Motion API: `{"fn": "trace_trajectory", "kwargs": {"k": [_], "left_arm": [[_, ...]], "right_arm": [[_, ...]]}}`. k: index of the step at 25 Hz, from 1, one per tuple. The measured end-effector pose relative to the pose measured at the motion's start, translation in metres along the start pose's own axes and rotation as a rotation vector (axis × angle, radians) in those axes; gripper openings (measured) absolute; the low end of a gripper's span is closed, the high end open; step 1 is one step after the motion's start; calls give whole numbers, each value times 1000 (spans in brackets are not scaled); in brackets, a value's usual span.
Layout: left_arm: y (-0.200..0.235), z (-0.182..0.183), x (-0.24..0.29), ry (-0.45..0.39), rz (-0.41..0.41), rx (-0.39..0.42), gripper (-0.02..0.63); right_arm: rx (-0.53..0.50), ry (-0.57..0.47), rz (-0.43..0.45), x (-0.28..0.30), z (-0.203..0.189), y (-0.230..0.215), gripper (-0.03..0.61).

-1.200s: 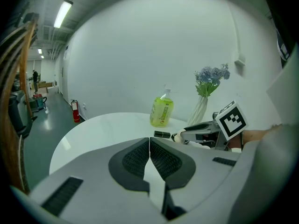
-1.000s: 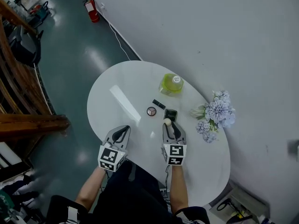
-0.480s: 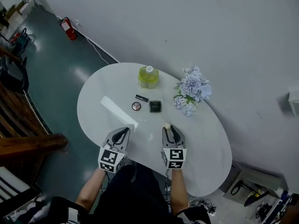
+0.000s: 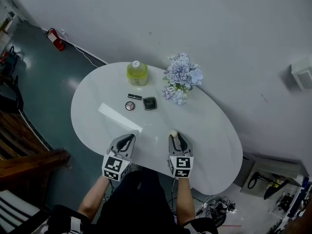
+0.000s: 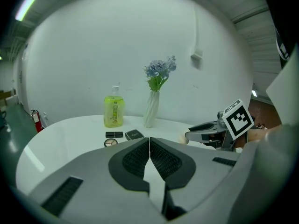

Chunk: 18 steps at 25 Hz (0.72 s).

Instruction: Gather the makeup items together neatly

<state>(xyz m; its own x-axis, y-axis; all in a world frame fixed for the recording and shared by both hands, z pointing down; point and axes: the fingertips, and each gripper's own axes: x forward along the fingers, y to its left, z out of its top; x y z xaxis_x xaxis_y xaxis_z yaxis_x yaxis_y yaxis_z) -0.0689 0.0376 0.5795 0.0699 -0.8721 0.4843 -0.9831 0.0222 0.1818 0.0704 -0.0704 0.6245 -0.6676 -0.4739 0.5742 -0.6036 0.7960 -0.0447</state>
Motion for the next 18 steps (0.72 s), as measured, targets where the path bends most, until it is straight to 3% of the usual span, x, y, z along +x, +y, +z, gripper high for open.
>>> {"fn": "trace_trajectory", "kwargs": {"k": [18], "left_arm": [[-16,-50,20,87,-45,-10,20]], "right_arm": [[49,80,-15,10,-70,-3,149]]}}
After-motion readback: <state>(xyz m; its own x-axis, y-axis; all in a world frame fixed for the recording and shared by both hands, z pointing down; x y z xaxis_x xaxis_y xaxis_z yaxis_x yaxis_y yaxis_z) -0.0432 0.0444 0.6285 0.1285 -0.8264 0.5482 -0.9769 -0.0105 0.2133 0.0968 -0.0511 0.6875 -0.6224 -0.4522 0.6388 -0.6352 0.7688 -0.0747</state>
